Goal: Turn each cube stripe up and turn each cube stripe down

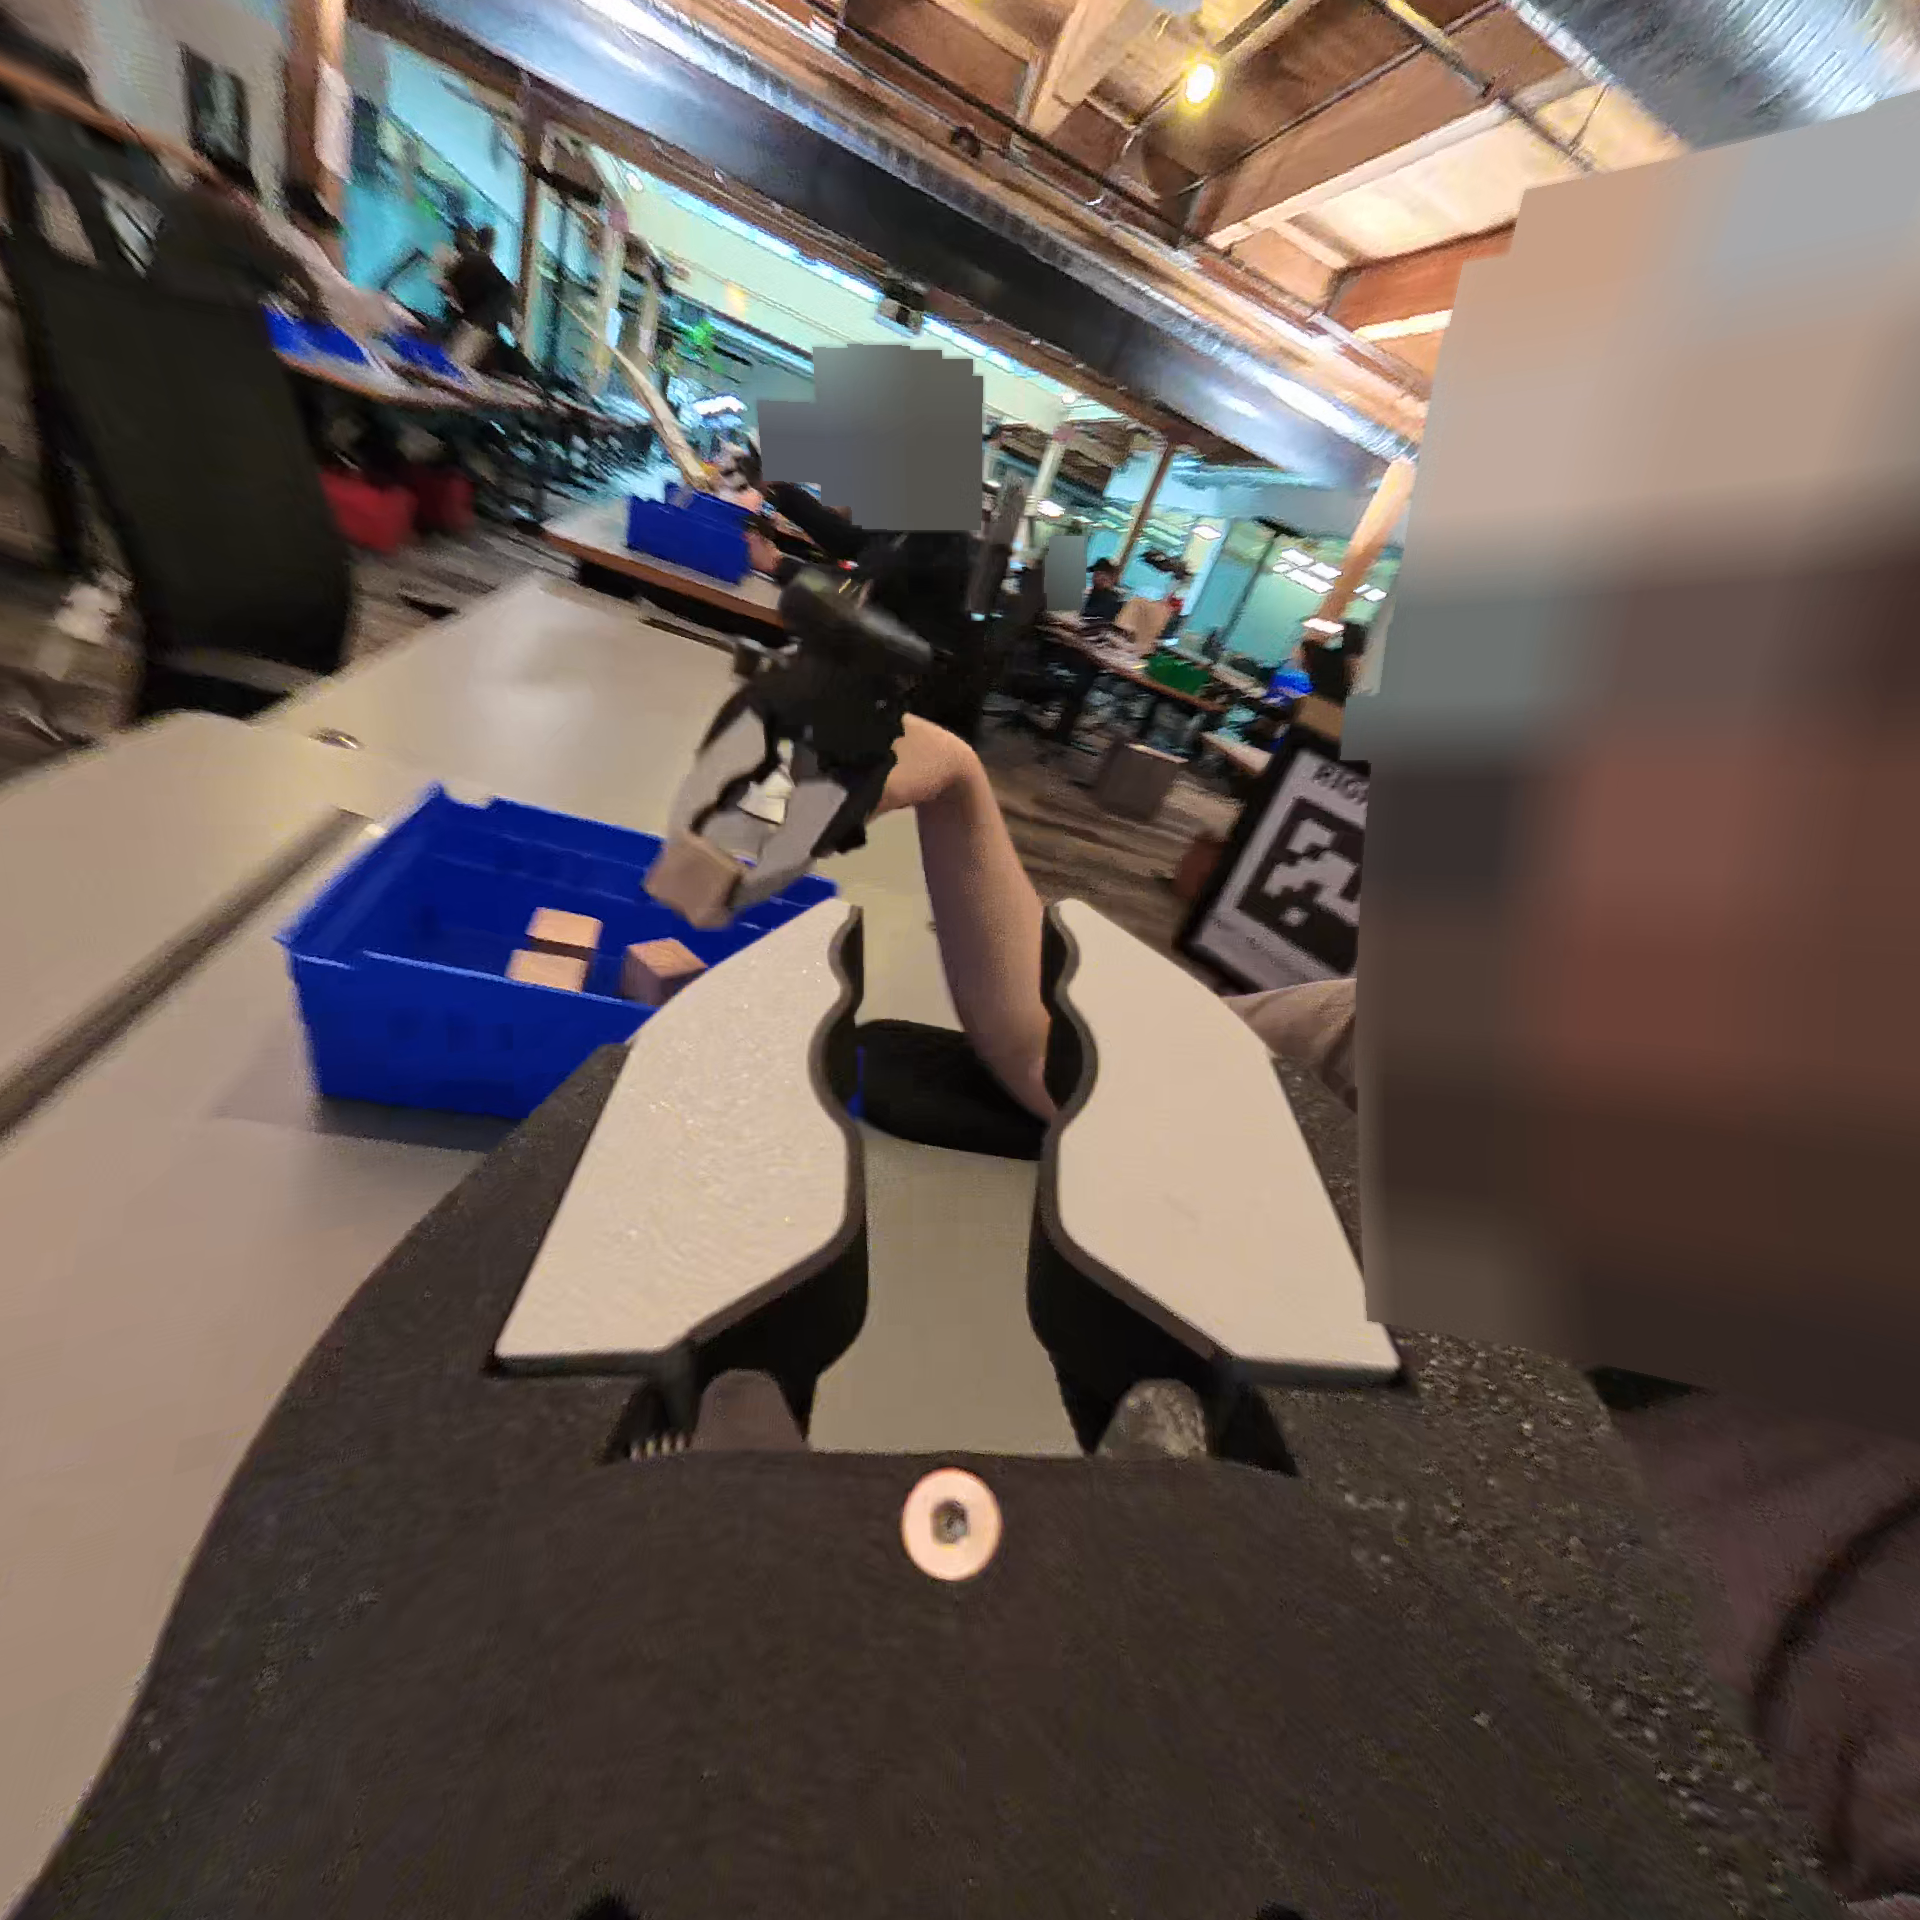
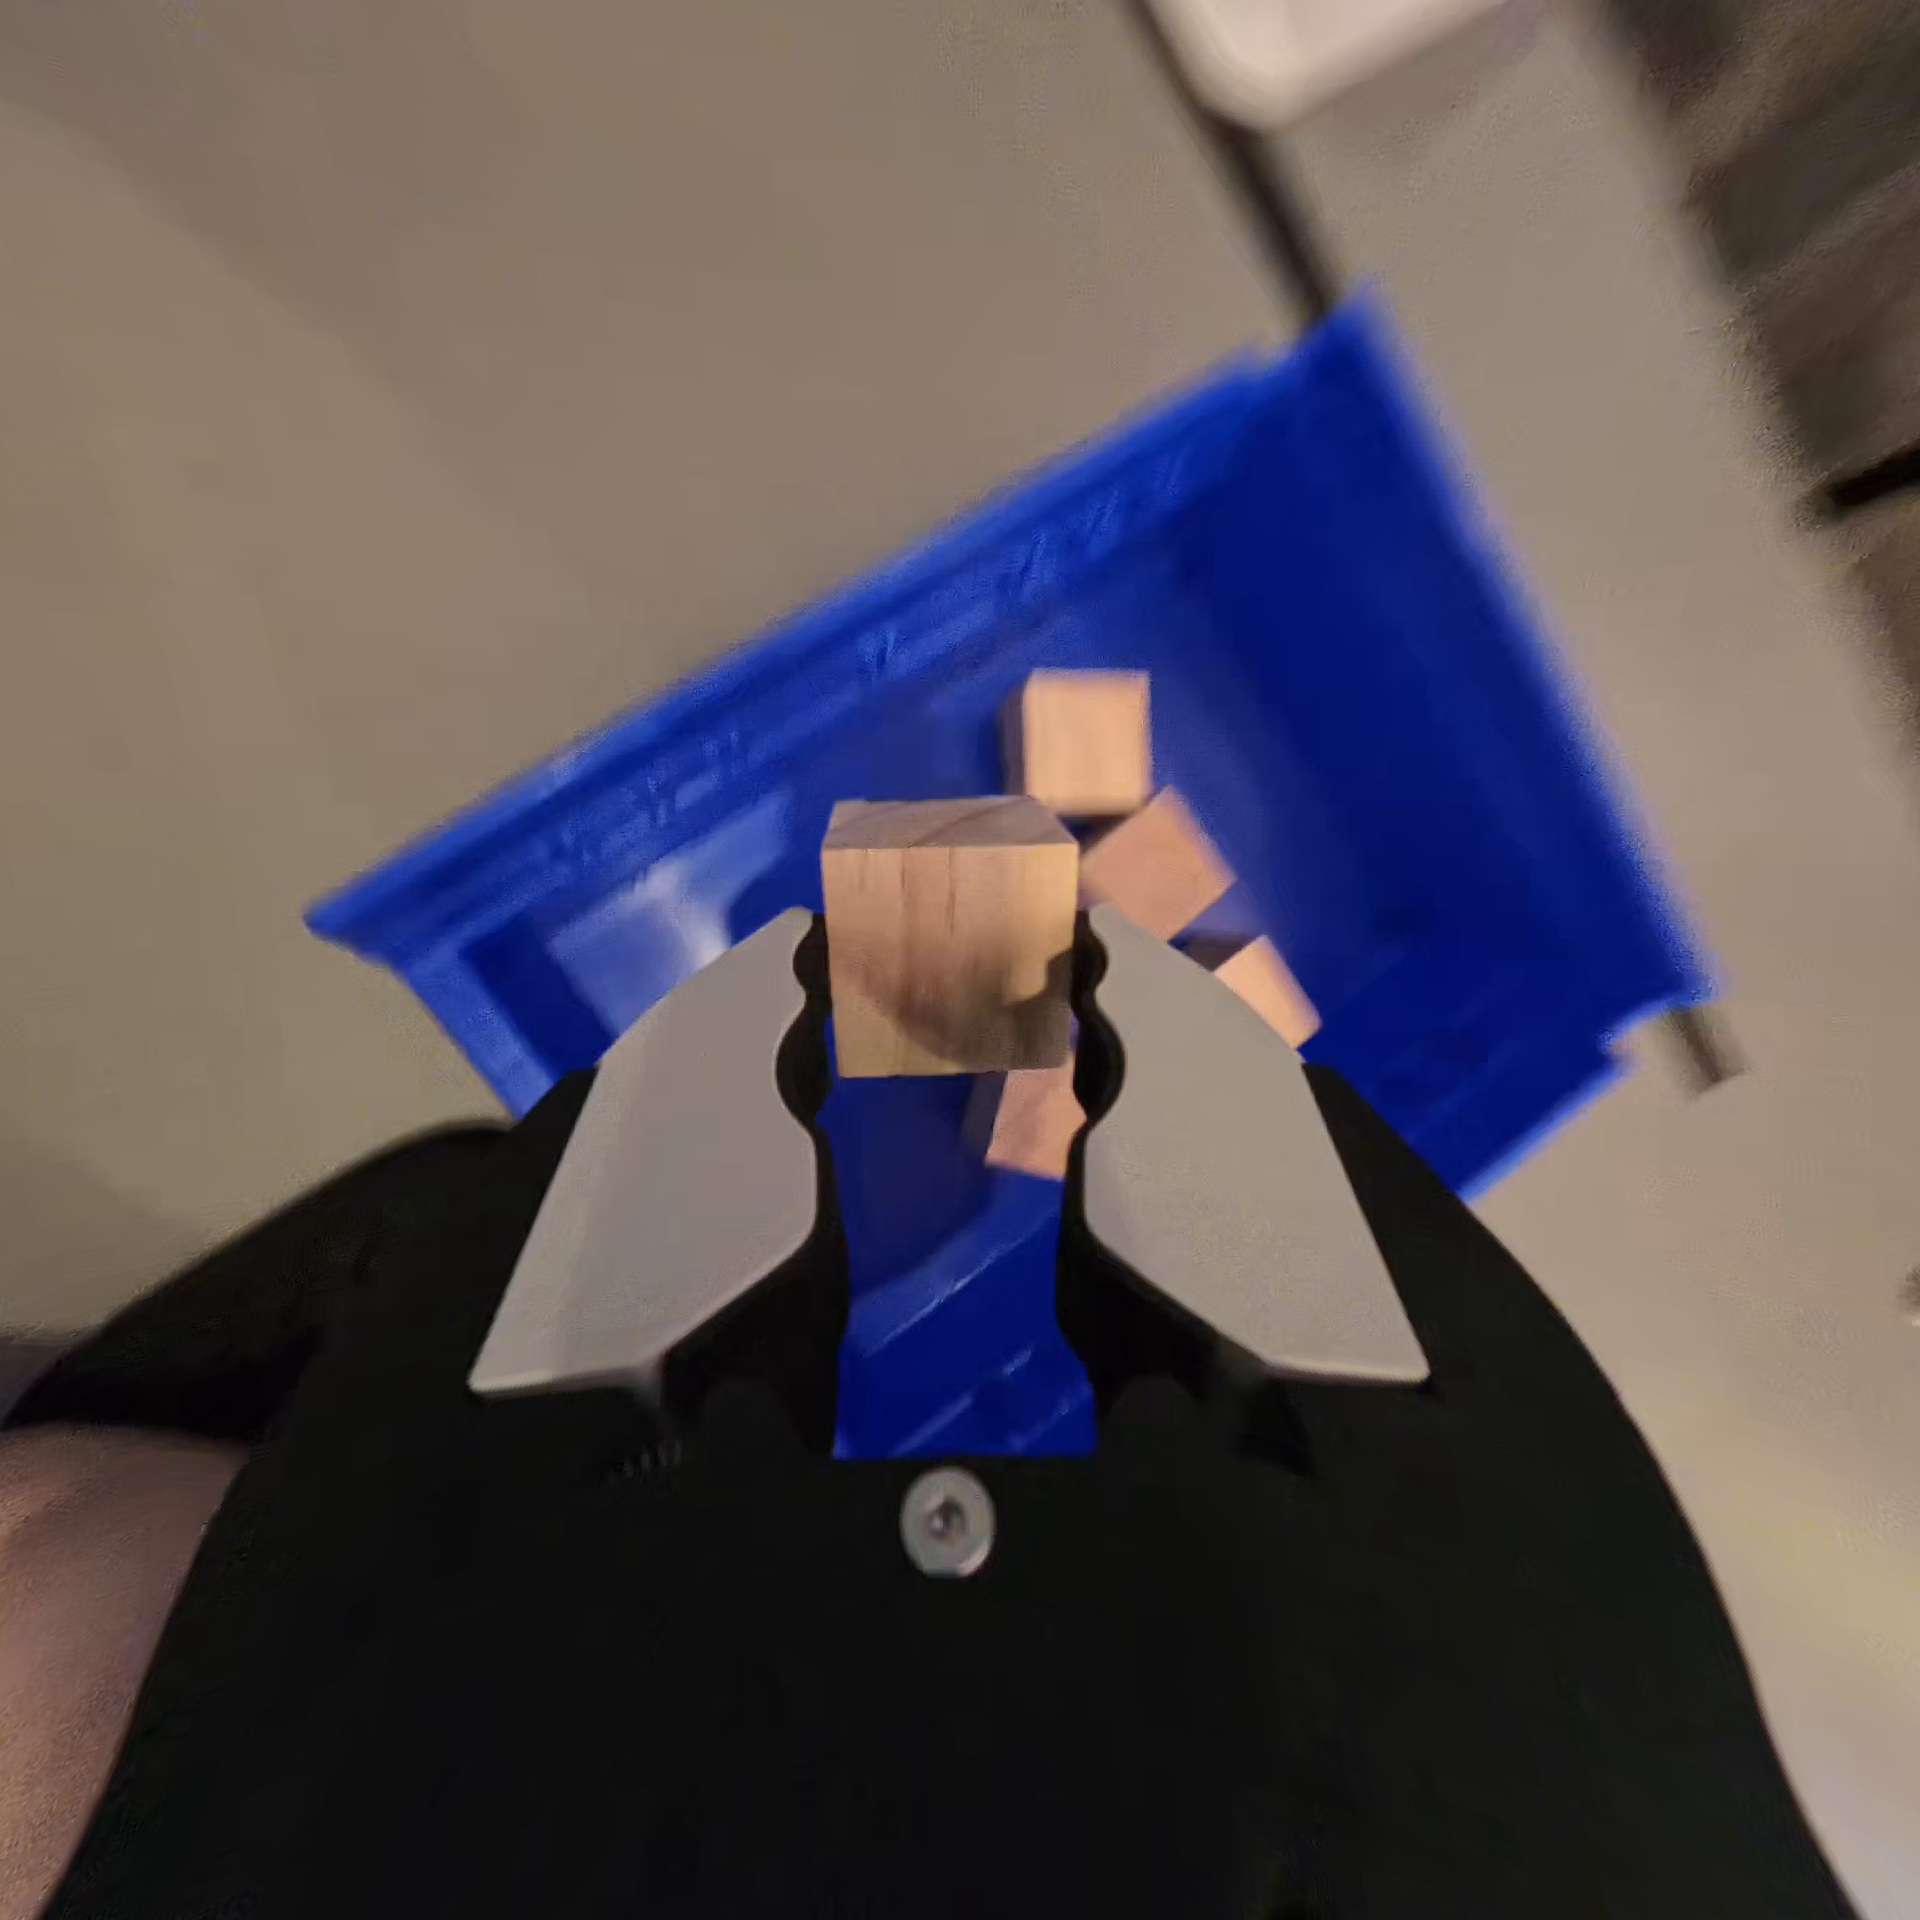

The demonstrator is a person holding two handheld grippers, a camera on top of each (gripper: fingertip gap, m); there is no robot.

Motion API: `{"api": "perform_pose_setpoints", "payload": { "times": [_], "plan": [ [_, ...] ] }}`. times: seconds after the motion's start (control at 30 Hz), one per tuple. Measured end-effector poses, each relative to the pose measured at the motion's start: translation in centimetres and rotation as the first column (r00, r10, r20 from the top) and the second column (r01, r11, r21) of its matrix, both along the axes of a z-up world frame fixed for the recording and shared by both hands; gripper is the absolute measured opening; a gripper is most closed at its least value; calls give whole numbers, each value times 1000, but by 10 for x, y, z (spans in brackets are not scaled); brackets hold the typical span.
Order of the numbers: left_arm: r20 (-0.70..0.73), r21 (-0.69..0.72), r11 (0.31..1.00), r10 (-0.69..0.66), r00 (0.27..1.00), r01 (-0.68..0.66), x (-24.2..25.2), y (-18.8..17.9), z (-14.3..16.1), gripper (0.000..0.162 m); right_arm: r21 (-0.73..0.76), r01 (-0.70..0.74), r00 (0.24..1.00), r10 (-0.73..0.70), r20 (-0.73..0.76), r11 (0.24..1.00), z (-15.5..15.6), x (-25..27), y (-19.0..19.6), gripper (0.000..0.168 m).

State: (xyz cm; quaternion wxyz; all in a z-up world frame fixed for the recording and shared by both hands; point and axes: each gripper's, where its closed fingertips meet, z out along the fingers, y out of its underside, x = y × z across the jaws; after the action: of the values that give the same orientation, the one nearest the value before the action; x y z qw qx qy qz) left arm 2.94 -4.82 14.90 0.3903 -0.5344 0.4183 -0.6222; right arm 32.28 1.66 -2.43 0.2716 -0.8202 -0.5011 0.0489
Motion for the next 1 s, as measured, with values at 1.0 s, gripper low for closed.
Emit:
{"api": "perform_pose_setpoints", "payload": {
  "times": [1.0],
  "plan": [
    [-453, 505, 569, 815, 362, -649, -139, 59, -47, 34, -200, 26, 960, 31, 279, 979, -91, 23, 22, 58]
  ]
}}
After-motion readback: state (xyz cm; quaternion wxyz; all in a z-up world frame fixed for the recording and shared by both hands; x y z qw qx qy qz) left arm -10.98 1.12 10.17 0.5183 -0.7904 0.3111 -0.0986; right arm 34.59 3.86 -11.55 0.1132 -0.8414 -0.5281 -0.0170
